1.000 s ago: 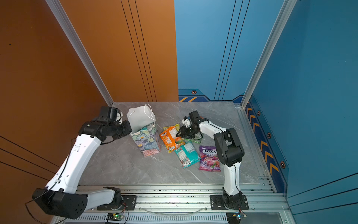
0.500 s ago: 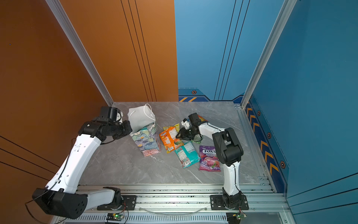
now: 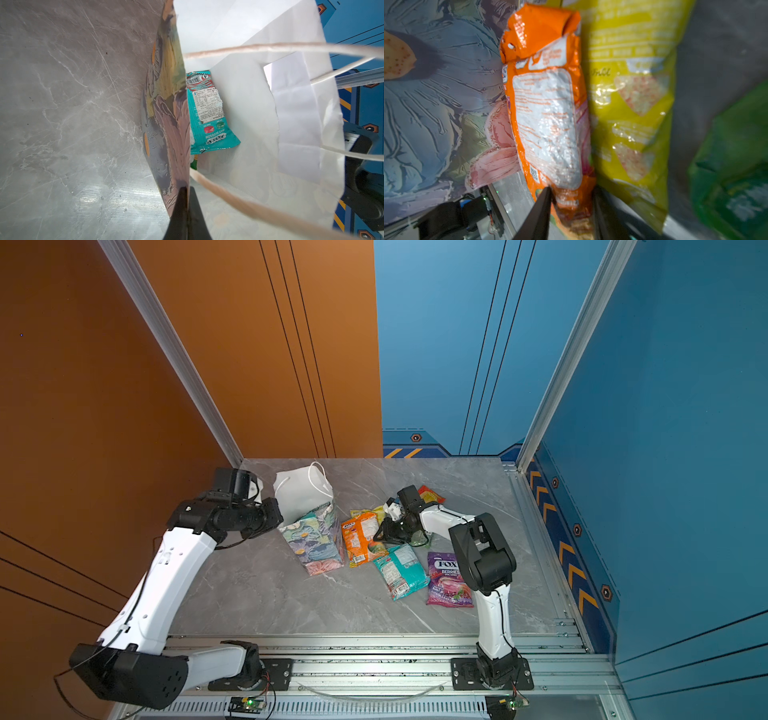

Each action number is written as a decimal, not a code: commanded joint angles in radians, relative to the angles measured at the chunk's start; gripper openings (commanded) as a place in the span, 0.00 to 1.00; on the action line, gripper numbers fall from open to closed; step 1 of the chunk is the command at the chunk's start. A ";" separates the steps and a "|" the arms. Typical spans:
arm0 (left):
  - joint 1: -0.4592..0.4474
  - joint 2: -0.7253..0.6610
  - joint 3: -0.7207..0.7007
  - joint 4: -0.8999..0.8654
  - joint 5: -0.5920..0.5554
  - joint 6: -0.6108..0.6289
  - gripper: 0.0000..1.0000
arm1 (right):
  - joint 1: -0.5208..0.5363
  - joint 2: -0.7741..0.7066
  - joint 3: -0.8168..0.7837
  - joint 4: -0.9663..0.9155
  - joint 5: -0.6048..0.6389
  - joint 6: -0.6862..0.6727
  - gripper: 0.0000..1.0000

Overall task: Place the snacks into the paper bag
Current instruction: Pick up the snack.

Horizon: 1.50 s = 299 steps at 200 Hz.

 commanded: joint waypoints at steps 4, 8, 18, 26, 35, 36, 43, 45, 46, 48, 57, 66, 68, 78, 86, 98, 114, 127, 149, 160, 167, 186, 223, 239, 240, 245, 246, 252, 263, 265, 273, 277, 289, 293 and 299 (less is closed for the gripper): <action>0.012 0.000 0.040 -0.003 0.026 0.021 0.00 | 0.000 0.036 0.018 0.054 -0.029 0.038 0.10; 0.011 0.000 0.041 -0.003 0.027 0.022 0.00 | -0.001 0.032 0.019 0.059 -0.034 0.043 0.06; 0.012 -0.001 0.042 -0.003 0.029 0.025 0.00 | -0.004 0.024 0.024 0.065 -0.042 0.052 0.00; 0.012 -0.001 0.042 -0.004 0.035 0.028 0.00 | -0.006 0.021 0.030 0.063 -0.045 0.057 0.00; 0.013 0.000 0.043 -0.003 0.040 0.031 0.00 | -0.008 -0.017 0.035 0.064 -0.047 0.064 0.00; 0.012 0.000 0.043 -0.003 0.040 0.031 0.00 | -0.008 -0.019 0.036 0.063 -0.047 0.064 0.00; 0.014 0.000 0.044 -0.003 0.040 0.031 0.00 | -0.009 -0.034 0.042 0.059 -0.046 0.066 0.00; 0.014 0.000 0.044 -0.003 0.040 0.031 0.00 | -0.008 -0.039 0.044 0.057 -0.044 0.066 0.00; 0.014 0.000 0.045 -0.003 0.040 0.031 0.00 | -0.009 -0.040 0.046 0.056 -0.044 0.066 0.00; 0.014 -0.001 0.044 -0.003 0.039 0.031 0.00 | -0.009 -0.044 0.049 0.052 -0.044 0.066 0.00; 0.015 -0.002 0.046 -0.003 0.038 0.031 0.00 | -0.008 -0.065 0.060 0.037 -0.038 0.066 0.00; 0.016 -0.003 0.048 -0.003 0.038 0.031 0.00 | -0.006 -0.086 0.071 0.024 -0.034 0.067 0.00; 0.017 -0.002 0.050 -0.003 0.038 0.032 0.00 | -0.005 -0.090 0.074 0.021 -0.032 0.067 0.00; 0.018 0.000 0.053 -0.004 0.038 0.033 0.01 | -0.004 -0.115 0.088 0.006 -0.025 0.067 0.00; 0.021 0.001 0.056 -0.003 0.039 0.034 0.01 | -0.001 -0.135 0.096 -0.003 -0.019 0.069 0.00; 0.022 0.005 0.057 -0.004 0.042 0.034 0.01 | 0.001 -0.160 0.113 -0.020 -0.012 0.072 0.00; 0.023 0.007 0.057 -0.003 0.045 0.035 0.01 | 0.005 -0.190 0.133 -0.047 0.007 0.071 0.00; 0.023 0.008 0.057 -0.004 0.047 0.036 0.00 | 0.007 -0.210 0.148 -0.071 0.019 0.069 0.00; 0.023 0.006 0.054 -0.004 0.047 0.035 0.00 | 0.009 -0.248 0.164 -0.090 0.036 0.074 0.00; 0.023 0.004 0.054 -0.003 0.047 0.036 0.00 | 0.011 -0.264 0.184 -0.105 0.048 0.075 0.00; 0.024 0.005 0.053 -0.003 0.048 0.035 0.00 | 0.011 -0.274 0.200 -0.119 0.057 0.075 0.00; 0.024 0.005 0.052 -0.002 0.050 0.036 0.00 | 0.013 -0.299 0.256 -0.163 0.099 0.080 0.00; 0.024 0.003 0.052 -0.002 0.055 0.036 0.00 | 0.038 -0.340 0.420 -0.243 0.239 0.085 0.00; 0.023 0.002 0.051 -0.002 0.057 0.036 0.00 | 0.059 -0.349 0.512 -0.257 0.306 0.084 0.00; 0.023 0.002 0.051 -0.002 0.057 0.035 0.00 | 0.061 -0.348 0.517 -0.258 0.310 0.083 0.00; 0.023 0.001 0.051 -0.002 0.058 0.036 0.00 | 0.067 -0.348 0.544 -0.261 0.329 0.082 0.00; 0.023 0.002 0.050 -0.002 0.058 0.035 0.00 | 0.070 -0.347 0.546 -0.261 0.333 0.082 0.00; 0.023 0.001 0.049 -0.002 0.058 0.036 0.00 | 0.079 -0.343 0.580 -0.265 0.358 0.080 0.00; 0.023 0.001 0.047 -0.001 0.060 0.036 0.00 | 0.096 -0.329 0.640 -0.271 0.388 0.077 0.00; 0.023 0.001 0.047 0.000 0.060 0.035 0.00 | 0.099 -0.326 0.650 -0.271 0.391 0.076 0.00; 0.022 0.001 0.044 0.002 0.061 0.034 0.00 | 0.112 -0.311 0.694 -0.273 0.404 0.075 0.00; 0.021 0.001 0.043 0.003 0.061 0.035 0.00 | 0.119 -0.302 0.716 -0.276 0.412 0.075 0.00; 0.021 0.000 0.042 0.004 0.064 0.034 0.00 | 0.139 -0.274 0.780 -0.281 0.429 0.070 0.00; 0.021 0.000 0.042 0.004 0.063 0.033 0.00 | 0.144 -0.265 0.801 -0.281 0.433 0.069 0.00; 0.021 0.001 0.041 0.004 0.063 0.034 0.00 | 0.154 -0.250 0.831 -0.282 0.444 0.066 0.00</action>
